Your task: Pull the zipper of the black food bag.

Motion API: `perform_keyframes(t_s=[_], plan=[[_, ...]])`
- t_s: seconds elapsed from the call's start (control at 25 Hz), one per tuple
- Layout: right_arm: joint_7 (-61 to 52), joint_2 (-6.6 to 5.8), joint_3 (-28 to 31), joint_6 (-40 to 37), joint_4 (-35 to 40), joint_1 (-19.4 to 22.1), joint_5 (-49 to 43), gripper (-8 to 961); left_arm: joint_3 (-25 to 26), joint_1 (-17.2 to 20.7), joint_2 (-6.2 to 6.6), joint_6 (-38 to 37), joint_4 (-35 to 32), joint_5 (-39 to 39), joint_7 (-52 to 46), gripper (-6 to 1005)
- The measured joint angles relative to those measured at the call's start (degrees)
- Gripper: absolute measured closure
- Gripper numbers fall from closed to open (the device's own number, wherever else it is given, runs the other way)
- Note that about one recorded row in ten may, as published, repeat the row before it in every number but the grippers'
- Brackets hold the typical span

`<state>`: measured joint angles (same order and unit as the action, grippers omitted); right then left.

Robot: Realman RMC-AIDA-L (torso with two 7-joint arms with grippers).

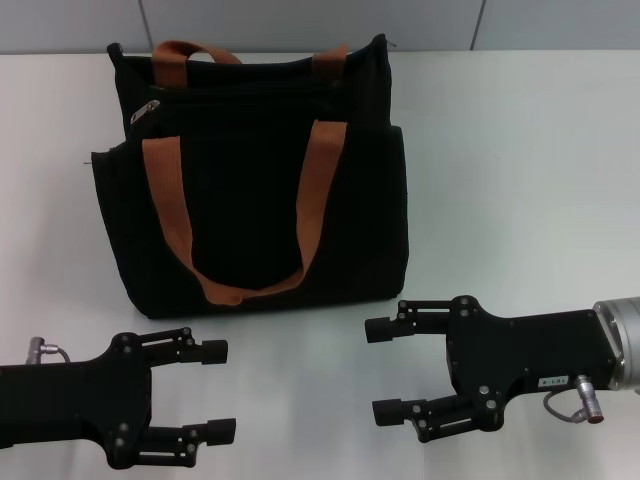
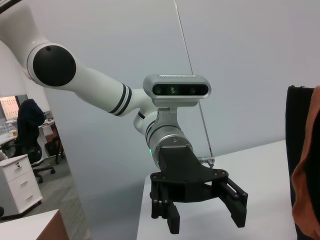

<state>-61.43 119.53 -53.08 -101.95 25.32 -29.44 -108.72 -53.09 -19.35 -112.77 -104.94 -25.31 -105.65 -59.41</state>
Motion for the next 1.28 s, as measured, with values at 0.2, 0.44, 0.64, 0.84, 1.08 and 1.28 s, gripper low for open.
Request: perform_keyframes(t_s=[0.2, 0.44, 0.64, 0.84, 1.08, 1.28], plan=[[0.0, 0.00, 0.0, 0.0, 0.0, 0.0, 0.0, 156, 0.0, 0.1, 0.00, 0.0, 0.0, 0.0, 0.0, 193], [0.0, 0.00, 0.0, 0.0, 0.0, 0.0, 0.0, 156, 0.0, 0.1, 0.00, 0.0, 0.0, 0.0, 0.0, 193], [0.0, 0.00, 0.0, 0.0, 0.0, 0.0, 0.0, 156, 0.0, 0.1, 0.01, 0.0, 0.0, 0.0, 0.0, 192], [0.0, 0.00, 0.0, 0.0, 0.0, 0.0, 0.1, 156, 0.8, 0.0, -0.04, 0.0, 0.0, 0.2, 0.9, 192], [0.0, 0.00, 0.1, 0.1, 0.0, 0.2, 0.1, 157, 7.2, -0.7, -0.39, -2.3, -0.1, 0.4, 4.0, 192], [0.0, 0.00, 0.1, 0.1, 0.0, 0.4, 0.1, 157, 21.0, -1.0, -1.41, -7.1, -0.3, 0.5, 8.2, 193]])
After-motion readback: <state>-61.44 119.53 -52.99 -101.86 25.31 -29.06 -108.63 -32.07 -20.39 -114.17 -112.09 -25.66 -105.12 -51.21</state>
